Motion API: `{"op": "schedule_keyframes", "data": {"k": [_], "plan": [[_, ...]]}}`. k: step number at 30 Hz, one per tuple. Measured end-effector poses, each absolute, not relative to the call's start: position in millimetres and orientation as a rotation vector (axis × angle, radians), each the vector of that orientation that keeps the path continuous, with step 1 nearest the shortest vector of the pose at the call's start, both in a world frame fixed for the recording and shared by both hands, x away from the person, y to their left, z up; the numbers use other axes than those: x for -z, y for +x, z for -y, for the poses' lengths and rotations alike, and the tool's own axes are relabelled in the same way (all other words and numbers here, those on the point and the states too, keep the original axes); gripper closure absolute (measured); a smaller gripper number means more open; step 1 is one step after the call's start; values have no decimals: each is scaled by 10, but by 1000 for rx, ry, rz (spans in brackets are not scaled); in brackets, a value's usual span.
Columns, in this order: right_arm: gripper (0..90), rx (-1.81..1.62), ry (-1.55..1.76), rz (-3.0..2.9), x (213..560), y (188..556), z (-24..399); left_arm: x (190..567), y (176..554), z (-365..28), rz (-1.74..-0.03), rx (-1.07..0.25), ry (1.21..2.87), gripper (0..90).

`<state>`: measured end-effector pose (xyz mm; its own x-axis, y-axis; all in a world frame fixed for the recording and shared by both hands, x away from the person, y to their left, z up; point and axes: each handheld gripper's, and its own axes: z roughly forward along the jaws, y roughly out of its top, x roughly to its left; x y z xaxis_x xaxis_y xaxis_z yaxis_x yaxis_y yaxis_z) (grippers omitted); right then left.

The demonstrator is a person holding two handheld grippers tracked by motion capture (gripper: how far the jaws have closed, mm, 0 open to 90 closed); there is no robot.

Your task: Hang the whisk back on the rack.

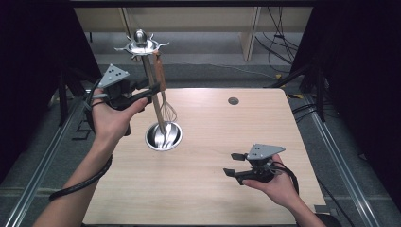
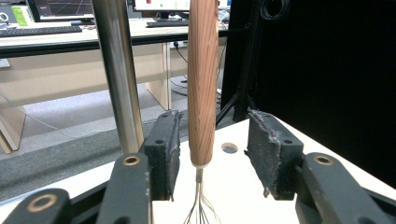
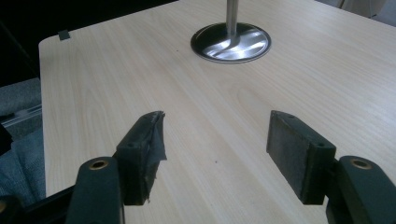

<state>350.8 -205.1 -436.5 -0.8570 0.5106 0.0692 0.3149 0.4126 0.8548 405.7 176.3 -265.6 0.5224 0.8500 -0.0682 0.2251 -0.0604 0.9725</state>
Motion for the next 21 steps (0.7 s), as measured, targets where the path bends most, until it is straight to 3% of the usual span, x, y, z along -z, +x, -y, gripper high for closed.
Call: {"op": "schedule_keyframes", "data": {"k": [21], "plan": [[374,-1419,799,-2420,4327,3532,2214,3153,3672,-1996,-953,-651,1621,456]]}}
